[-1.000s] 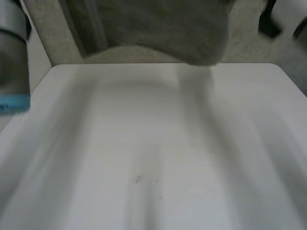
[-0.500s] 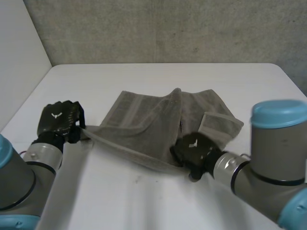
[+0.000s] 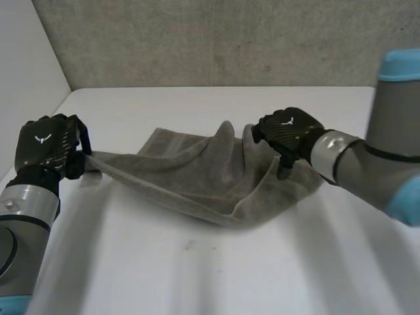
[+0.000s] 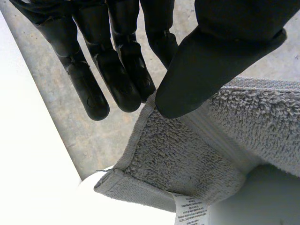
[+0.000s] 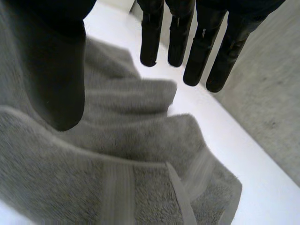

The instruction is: Fold the towel.

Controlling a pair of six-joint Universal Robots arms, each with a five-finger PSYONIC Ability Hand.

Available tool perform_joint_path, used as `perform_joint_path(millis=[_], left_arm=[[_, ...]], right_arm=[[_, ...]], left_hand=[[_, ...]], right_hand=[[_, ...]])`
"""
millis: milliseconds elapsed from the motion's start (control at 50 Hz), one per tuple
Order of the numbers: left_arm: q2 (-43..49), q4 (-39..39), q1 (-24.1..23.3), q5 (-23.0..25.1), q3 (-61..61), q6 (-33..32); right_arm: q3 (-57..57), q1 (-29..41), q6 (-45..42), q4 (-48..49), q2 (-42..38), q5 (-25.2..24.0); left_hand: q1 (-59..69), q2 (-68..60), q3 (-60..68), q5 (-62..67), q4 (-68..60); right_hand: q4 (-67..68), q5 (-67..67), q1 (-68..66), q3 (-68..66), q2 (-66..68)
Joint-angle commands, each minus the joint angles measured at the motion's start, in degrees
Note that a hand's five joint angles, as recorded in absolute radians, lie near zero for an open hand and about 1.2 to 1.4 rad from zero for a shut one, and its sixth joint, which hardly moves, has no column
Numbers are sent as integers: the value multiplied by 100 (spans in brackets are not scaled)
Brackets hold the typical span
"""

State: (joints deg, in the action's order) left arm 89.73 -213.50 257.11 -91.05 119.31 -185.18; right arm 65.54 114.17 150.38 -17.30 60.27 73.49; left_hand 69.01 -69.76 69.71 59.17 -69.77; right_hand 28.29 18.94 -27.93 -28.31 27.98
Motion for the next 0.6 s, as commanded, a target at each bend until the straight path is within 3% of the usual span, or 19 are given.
perform_joint_path(millis=[20, 60, 220, 500, 540, 560, 600], left_arm=[[9, -16, 76, 0, -13, -1], [9, -25, 102, 0, -5, -1], [9, -95, 138, 0, 4, 8], [44, -130, 147, 43, 48, -1], [53, -139, 147, 61, 48, 8], [70, -139, 147, 79, 48, 8], [79, -139, 147, 96, 48, -1]], right_arm=[[-1553, 9, -422, -582, -1351, 34], [-2288, 18, -518, -748, -1972, 103], [-3538, 0, -694, -959, -3134, 534], [-3847, -105, -1028, -977, -3663, 842], [-3874, -114, -1019, -968, -3628, 825], [-3874, -114, -1019, -968, -3628, 825], [-3882, -131, -984, -968, -3523, 842]], left_hand=[[1099, -1024, 1029, 1083, -1023], [1099, -1024, 1029, 1083, -1023], [1099, -1024, 1029, 1083, -1023], [1099, -1024, 1029, 1083, -1023], [1099, -1024, 1029, 1083, -1023], [1099, -1024, 1029, 1083, -1023], [1099, -1024, 1029, 1083, -1023]], right_hand=[[417, 351, -452, -414, 448], [450, 385, -486, -448, 481], [484, 418, -519, -481, 515], [686, 620, -721, -683, 717], [2226, 2160, -2261, -2223, 2257], [2234, 2168, -2269, -2231, 2264], [4158, 4092, -4193, -4155, 4189]])
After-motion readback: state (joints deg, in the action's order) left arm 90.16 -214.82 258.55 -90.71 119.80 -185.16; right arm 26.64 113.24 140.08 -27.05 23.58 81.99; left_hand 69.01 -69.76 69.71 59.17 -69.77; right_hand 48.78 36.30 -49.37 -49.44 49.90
